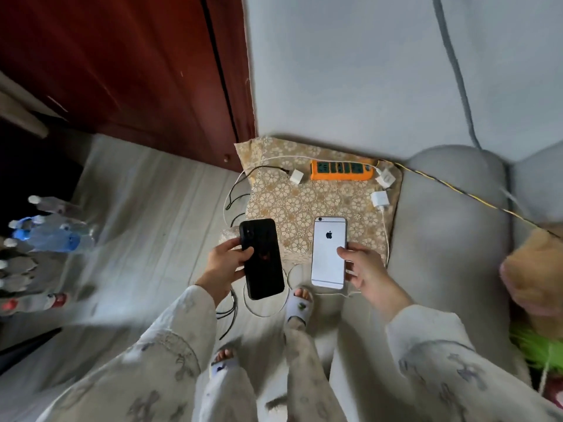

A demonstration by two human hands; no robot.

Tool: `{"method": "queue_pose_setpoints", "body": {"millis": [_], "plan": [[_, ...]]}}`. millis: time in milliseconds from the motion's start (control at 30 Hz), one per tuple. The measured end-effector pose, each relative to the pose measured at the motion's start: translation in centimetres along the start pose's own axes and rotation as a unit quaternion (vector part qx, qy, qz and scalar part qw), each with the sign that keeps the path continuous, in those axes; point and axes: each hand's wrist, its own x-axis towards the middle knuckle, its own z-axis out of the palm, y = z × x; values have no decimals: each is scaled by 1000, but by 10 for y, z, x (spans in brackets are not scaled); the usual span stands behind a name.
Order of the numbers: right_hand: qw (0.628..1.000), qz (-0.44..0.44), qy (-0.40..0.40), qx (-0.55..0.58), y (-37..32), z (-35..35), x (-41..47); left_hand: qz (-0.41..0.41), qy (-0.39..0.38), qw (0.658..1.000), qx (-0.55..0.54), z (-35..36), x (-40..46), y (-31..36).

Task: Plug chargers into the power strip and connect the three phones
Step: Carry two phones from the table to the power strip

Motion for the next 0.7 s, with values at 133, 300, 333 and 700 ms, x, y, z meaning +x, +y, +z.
{"method": "queue_pose_setpoints", "body": {"millis": [133, 300, 333, 700], "plan": [[999, 8, 12, -41, -8, -11, 72, -31, 32, 999, 27, 48, 61, -13], [995, 14, 2, -99, -3, -11, 140, -46, 60, 995, 59, 80, 127, -27], [994, 13, 0, -107, -2, -9, 150, -48, 64, 995, 67, 84, 137, -28], [988, 19, -12, -152, 5, 9, 209, 4, 64, 980, 191, 102, 204, -26]]}}
